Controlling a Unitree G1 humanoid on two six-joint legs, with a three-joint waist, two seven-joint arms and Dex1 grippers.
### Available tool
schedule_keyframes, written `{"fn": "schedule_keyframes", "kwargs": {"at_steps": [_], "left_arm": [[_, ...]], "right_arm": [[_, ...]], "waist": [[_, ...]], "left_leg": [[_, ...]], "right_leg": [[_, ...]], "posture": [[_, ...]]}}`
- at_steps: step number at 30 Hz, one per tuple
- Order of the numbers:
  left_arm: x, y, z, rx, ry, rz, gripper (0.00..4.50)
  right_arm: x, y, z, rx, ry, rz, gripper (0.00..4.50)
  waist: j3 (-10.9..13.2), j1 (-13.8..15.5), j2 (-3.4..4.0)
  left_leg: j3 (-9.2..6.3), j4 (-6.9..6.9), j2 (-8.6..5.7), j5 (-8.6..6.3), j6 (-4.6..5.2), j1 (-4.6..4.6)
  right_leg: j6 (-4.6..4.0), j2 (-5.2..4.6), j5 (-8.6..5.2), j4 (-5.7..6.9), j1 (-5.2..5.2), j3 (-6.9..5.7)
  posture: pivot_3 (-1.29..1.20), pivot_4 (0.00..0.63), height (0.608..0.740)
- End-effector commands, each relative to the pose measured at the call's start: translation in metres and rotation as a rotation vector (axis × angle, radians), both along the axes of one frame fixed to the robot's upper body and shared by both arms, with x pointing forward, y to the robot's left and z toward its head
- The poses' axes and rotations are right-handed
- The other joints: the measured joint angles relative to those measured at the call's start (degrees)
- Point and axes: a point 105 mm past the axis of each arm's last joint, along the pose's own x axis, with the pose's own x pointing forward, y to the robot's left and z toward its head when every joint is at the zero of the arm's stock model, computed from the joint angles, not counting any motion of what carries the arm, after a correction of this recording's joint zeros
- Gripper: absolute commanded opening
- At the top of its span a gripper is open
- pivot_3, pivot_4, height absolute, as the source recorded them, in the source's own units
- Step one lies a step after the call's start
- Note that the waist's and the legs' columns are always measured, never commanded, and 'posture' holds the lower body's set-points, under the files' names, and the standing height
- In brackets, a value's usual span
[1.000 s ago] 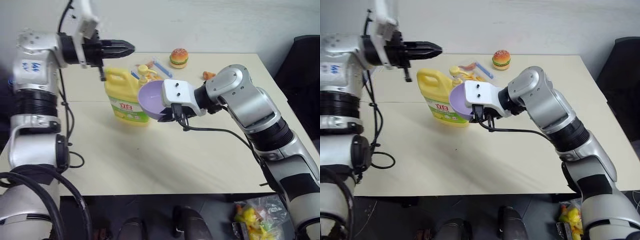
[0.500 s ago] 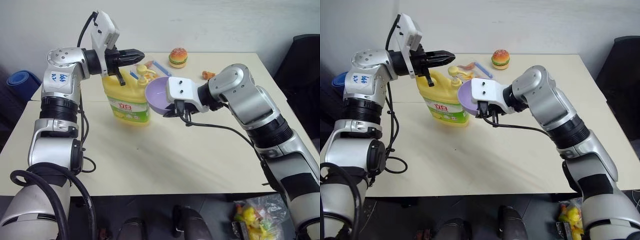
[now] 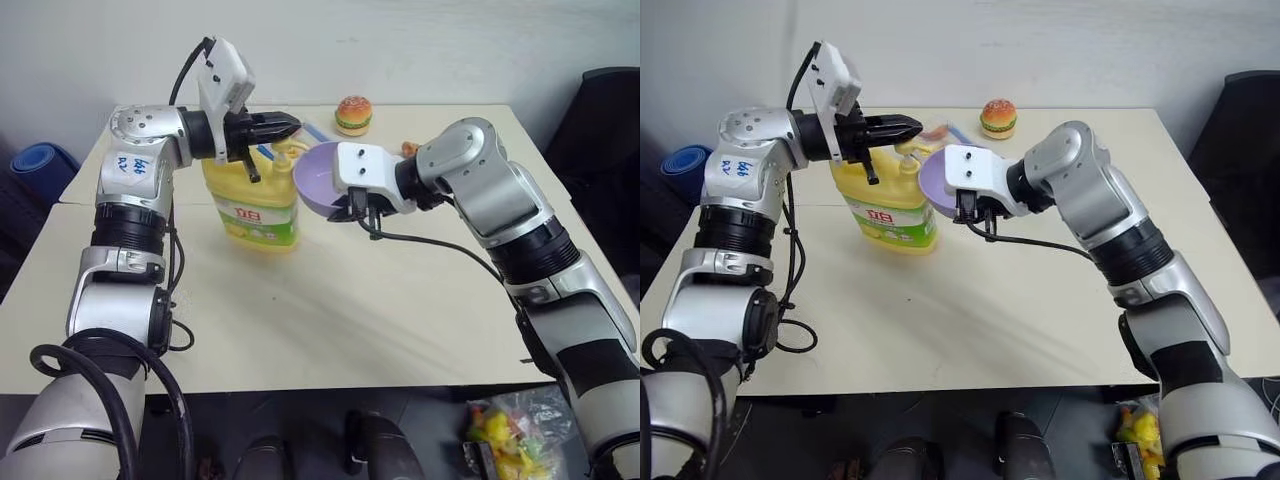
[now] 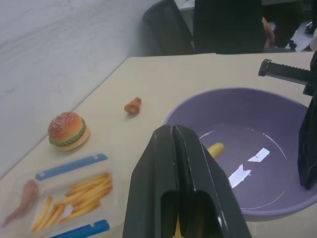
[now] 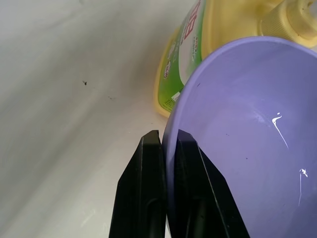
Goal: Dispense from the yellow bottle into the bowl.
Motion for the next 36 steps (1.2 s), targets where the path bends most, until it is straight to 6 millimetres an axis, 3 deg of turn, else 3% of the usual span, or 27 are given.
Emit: {"fn": "schedule_keyframes", "kwargs": {"at_steps": [1,17,36], "left_arm": [[-0.001,-0.004,-0.014,0.047,0.021,-0.004,0.09],[0.007,0.007,-0.061,0.088,0.125,0.059,0.09],[0.012,0.014,-0.087,0.099,0.195,0.084,0.09]], "right_arm": [[-0.004,0.004,0.026,0.033,-0.085,0.029,0.0],[-0.01,0.007,0.025,0.039,-0.061,0.048,0.0],[-0.013,0.009,0.025,0.049,-0.053,0.046,0.0]], "waist": [[0.0,0.0,0.0],[0.0,0.1,0.02],[-0.1,0.1,0.08]], "left_leg": [[0.0,0.0,0.0,0.0,0.0,0.0],[0.09,0.02,0.06,0.0,0.0,0.33],[0.09,-0.11,0.1,0.0,0.0,0.89]], "right_leg": [[0.0,0.0,0.0,0.0,0.0,0.0],[0.0,-0.05,0.0,0.18,0.23,0.15],[-0.02,-0.05,-0.01,0.03,0.84,0.13]], "posture": [[0.0,0.15,0.74],[0.0,0.15,0.74],[0.0,0.15,0.74]]}}
